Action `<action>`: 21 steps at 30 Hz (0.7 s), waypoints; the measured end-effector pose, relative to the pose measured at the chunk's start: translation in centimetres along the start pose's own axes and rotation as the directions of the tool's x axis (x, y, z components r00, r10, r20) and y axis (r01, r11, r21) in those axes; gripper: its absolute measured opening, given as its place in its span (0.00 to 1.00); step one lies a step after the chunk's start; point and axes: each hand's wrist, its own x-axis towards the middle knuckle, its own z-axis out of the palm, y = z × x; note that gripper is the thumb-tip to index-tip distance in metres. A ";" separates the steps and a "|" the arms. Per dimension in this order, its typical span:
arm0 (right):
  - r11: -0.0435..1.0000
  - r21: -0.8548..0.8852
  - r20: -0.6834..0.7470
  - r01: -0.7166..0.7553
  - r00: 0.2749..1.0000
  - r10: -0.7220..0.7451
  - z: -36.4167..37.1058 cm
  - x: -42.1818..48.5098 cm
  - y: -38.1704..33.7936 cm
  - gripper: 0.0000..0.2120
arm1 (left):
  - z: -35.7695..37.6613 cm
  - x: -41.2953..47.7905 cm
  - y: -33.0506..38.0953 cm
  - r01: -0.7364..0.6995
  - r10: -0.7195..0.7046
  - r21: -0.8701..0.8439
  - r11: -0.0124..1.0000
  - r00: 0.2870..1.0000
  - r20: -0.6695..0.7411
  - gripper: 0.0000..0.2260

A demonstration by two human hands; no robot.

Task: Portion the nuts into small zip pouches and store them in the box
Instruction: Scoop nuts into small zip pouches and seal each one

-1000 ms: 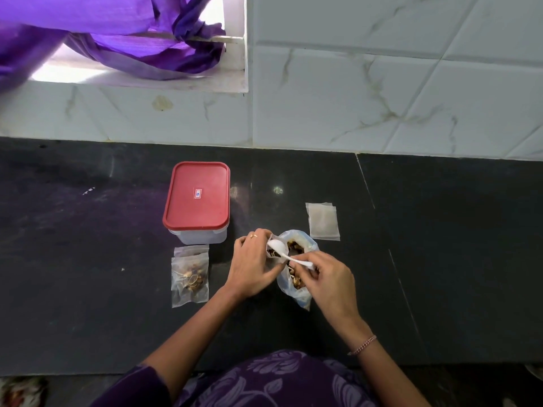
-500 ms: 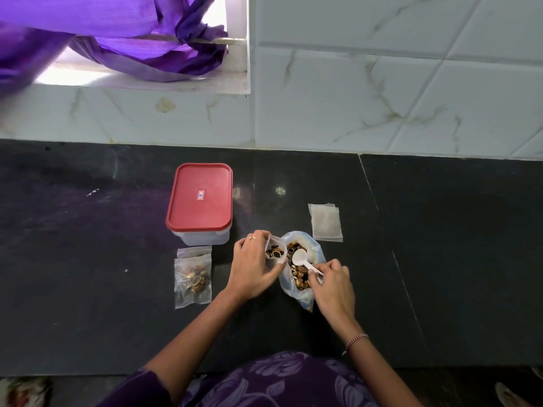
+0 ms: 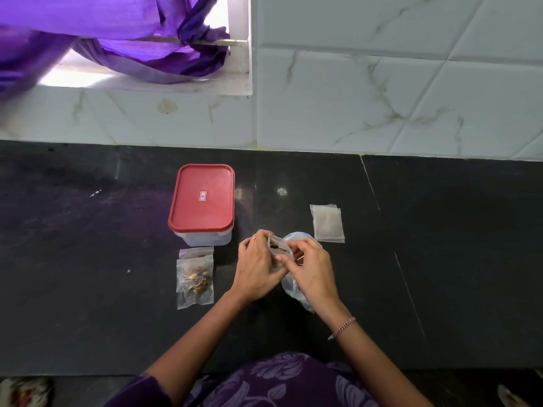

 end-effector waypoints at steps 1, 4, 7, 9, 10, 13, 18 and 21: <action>1.000 0.007 -0.014 0.016 1.000 -0.016 -0.1 0.2 0.1 0.15 | -0.1 0.0 0.0 0.007 -0.007 -0.018 1.000 1.000 0.005 0.24; 0.999 0.013 -0.041 0.045 0.998 -0.044 -0.5 0.5 0.2 0.08 | -0.4 0.3 0.3 0.027 -0.022 -0.085 0.996 0.998 0.054 0.23; 0.999 -0.019 -0.035 0.041 0.999 -0.042 -1.5 1.1 0.7 0.06 | -1.1 0.5 0.6 0.072 -0.033 -0.287 0.955 0.990 0.138 0.23; 0.996 -0.069 0.030 0.060 0.998 -0.058 -2.1 1.6 1.0 0.06 | -1.9 0.5 0.8 0.144 -0.059 -0.480 0.865 0.980 0.188 0.19; 0.996 -0.068 0.066 0.062 0.996 -0.057 -2.3 1.8 1.1 0.06 | -2.0 0.7 0.8 0.153 -0.066 -0.518 0.842 0.981 0.182 0.17; 0.999 0.040 0.100 0.018 0.995 -0.022 -2.7 2.1 1.0 0.07 | -2.2 1.0 0.7 0.185 -0.110 -0.554 0.812 0.980 0.167 0.10; 0.900 0.406 0.121 -0.158 0.986 0.119 -2.6 2.4 0.9 0.09 | -2.4 1.1 0.4 0.245 -0.199 -0.611 0.753 0.969 0.143 0.03; 0.751 0.614 0.142 -0.242 0.970 0.196 -1.9 2.1 0.9 0.05 | -2.5 1.4 0.2 0.258 -0.234 -0.649 0.715 0.964 0.126 0.05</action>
